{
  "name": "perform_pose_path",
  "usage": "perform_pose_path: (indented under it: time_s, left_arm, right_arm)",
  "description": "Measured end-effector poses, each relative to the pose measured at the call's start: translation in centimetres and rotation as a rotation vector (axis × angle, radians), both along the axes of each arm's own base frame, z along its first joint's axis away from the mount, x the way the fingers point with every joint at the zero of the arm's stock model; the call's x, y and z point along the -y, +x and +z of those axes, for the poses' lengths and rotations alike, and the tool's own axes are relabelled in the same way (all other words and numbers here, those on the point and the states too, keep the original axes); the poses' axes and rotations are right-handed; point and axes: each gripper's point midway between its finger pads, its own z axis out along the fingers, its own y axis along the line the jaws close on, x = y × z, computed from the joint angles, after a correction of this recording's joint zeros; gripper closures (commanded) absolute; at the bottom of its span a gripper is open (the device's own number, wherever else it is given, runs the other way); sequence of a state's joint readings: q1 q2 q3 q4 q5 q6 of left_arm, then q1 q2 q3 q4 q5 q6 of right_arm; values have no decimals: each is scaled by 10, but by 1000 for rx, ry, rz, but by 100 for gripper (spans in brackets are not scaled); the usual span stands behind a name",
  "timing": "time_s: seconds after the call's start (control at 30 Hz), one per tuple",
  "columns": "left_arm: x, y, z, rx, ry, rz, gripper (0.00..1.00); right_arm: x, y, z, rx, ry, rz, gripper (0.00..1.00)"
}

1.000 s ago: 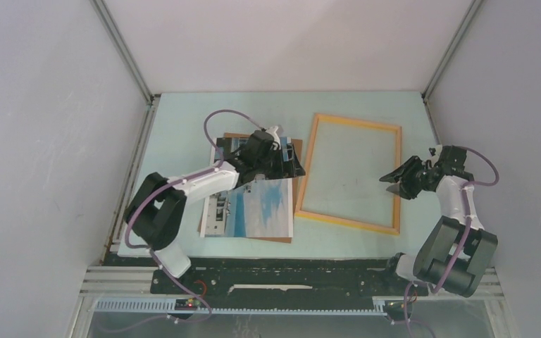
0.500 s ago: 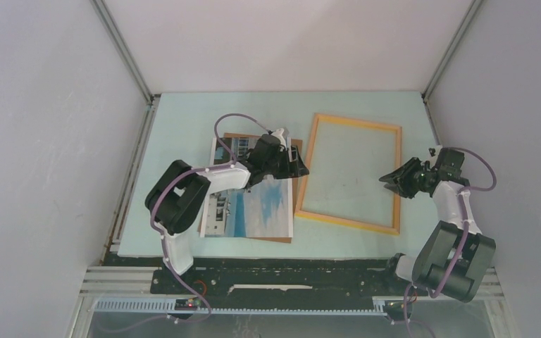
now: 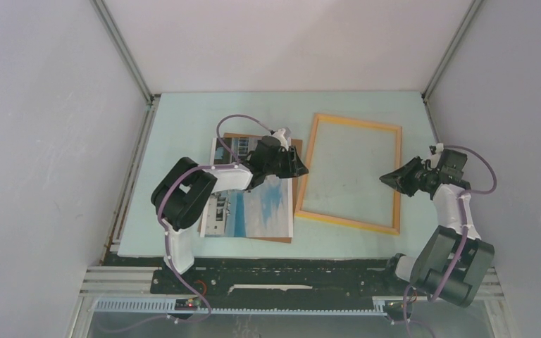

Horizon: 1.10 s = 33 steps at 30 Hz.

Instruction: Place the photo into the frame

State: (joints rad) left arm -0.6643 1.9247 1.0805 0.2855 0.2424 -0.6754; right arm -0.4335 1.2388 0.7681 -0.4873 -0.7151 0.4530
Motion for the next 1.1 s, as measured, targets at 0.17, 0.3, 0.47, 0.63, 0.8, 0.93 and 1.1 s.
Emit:
perform_pose_path:
  time_s: [0.17, 0.3, 0.47, 0.63, 0.8, 0.93, 1.1]
  left_arm:
    - [-4, -1, -5, 11, -4, 7, 43]
    - [-6, 1, -6, 10, -5, 18, 33]
    - [-9, 8, -3, 20, -18, 33, 39]
    - [-10, 10, -3, 16, -23, 46, 52]
    - [-11, 9, -18, -13, -7, 50, 58]
    - [-12, 7, -26, -32, 3, 52, 62]
    - [-12, 6, -27, -38, 2, 51, 68]
  right_arm:
    - [-4, -3, 1, 37, 10, 15, 96]
    - [-7, -4, 4, 93, -2, 28, 100]
    - [-10, -3, 8, 151, -4, 47, 100]
    - [-13, -1, 14, 193, 7, 69, 100]
    - [-18, -3, 28, 245, 12, 90, 100]
    - [-21, -4, 35, 263, 22, 94, 100]
    - [-26, -5, 36, 246, 50, 89, 100]
